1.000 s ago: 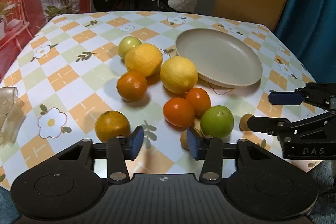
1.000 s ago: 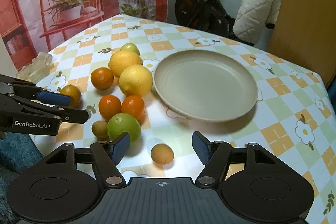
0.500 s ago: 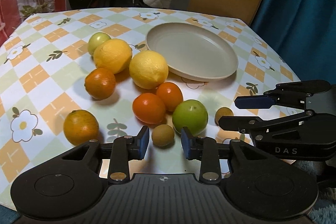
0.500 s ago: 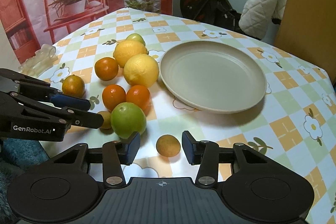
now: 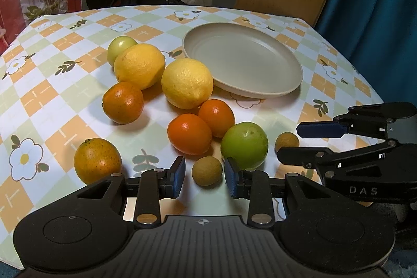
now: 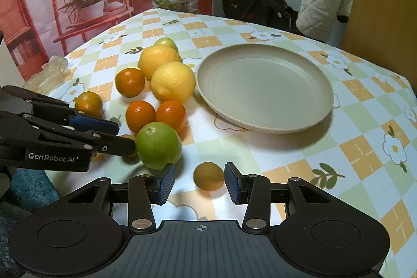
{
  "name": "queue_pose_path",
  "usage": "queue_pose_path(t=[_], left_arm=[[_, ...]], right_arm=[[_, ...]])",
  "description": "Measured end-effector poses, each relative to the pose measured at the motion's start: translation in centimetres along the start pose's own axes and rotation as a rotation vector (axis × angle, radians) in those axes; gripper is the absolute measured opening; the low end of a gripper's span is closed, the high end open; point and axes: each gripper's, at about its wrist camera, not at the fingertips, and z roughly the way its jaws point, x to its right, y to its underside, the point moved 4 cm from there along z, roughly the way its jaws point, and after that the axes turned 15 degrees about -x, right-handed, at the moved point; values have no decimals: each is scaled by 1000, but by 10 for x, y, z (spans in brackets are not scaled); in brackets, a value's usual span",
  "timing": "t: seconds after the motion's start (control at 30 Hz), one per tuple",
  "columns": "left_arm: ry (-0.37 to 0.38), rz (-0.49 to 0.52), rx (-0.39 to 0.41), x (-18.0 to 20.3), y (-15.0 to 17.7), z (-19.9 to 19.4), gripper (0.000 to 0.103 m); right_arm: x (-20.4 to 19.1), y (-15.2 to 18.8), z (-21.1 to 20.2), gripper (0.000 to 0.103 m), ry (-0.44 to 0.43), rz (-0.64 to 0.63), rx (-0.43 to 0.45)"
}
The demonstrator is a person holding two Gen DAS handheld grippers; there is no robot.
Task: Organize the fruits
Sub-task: 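Move the left tool toward one small brown fruit while the right tool approaches another, then close the left tool on a small brown fruit while the right tool grasps another, then carry both small brown fruits over the plate and open both tools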
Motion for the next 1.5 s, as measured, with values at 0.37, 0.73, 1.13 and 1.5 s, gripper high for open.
queue_pose_path(t=[0.37, 0.73, 1.13, 1.5], left_arm=[[-5, 6, -21, -1, 0, 7, 32], [-9, -15, 26, -5, -1, -3, 28], [-19, -69, 138, -18, -8, -33, 28], [-39, -65, 236, -20, -32, -57, 28]], right_arm=[[7, 2, 10, 29, -11, 36, -19], [11, 3, 15, 26, -23, 58, -21], [15, -5, 2, 26, -12, 64, 32], [16, -36, -16, 26, 34, 13, 107]])
